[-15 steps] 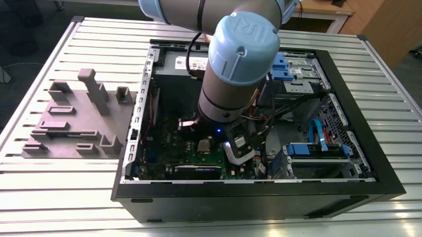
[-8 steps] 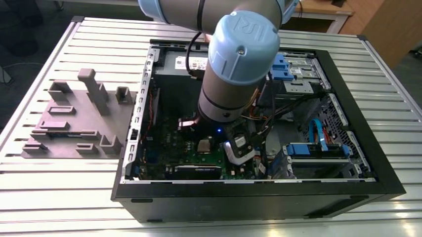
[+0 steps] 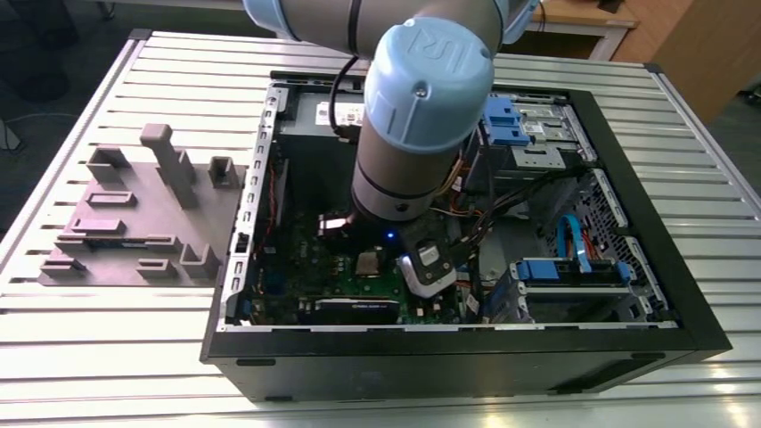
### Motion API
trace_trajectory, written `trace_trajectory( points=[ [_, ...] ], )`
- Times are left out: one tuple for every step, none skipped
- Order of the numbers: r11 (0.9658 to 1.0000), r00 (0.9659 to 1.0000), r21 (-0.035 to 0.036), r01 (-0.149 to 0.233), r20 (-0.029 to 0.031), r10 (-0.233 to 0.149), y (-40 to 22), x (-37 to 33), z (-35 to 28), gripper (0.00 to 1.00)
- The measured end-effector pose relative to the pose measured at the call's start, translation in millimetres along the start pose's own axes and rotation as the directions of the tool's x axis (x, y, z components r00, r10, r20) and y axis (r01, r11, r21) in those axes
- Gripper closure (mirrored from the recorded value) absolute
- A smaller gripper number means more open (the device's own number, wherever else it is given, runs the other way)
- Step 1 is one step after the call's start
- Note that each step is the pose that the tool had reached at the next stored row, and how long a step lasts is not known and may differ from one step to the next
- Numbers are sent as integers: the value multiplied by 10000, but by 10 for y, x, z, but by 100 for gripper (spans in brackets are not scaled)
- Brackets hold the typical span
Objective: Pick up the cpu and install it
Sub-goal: 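Place the cpu into insertion slot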
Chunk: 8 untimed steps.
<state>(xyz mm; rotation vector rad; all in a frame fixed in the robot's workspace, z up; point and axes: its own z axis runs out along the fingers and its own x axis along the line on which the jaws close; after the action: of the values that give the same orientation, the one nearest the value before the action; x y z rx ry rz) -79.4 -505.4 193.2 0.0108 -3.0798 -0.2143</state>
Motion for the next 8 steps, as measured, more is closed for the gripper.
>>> trace_trajectory(
  points=[
    [10000, 10000, -8, 3, 8, -3, 0, -1, 3, 55],
    [10000, 10000, -6, 4, 14, -4, -1, 0, 3, 55],
    [10000, 10000, -8, 5, 20, -5, -2, 0, 5, 55],
    [10000, 10000, -7, 5, 23, -5, -3, 0, 8, 55],
    [10000, 10000, -2, 4, 23, -4, -6, 1, 12, 55],
    [10000, 10000, 4, 4, 26, -4, -9, 1, 15, 56],
    [10000, 10000, 8, 4, 30, -4, -12, 2, 19, 62],
    [10000, 10000, 5, 5, 34, -5, -14, 1, 24, 62]
  ],
)
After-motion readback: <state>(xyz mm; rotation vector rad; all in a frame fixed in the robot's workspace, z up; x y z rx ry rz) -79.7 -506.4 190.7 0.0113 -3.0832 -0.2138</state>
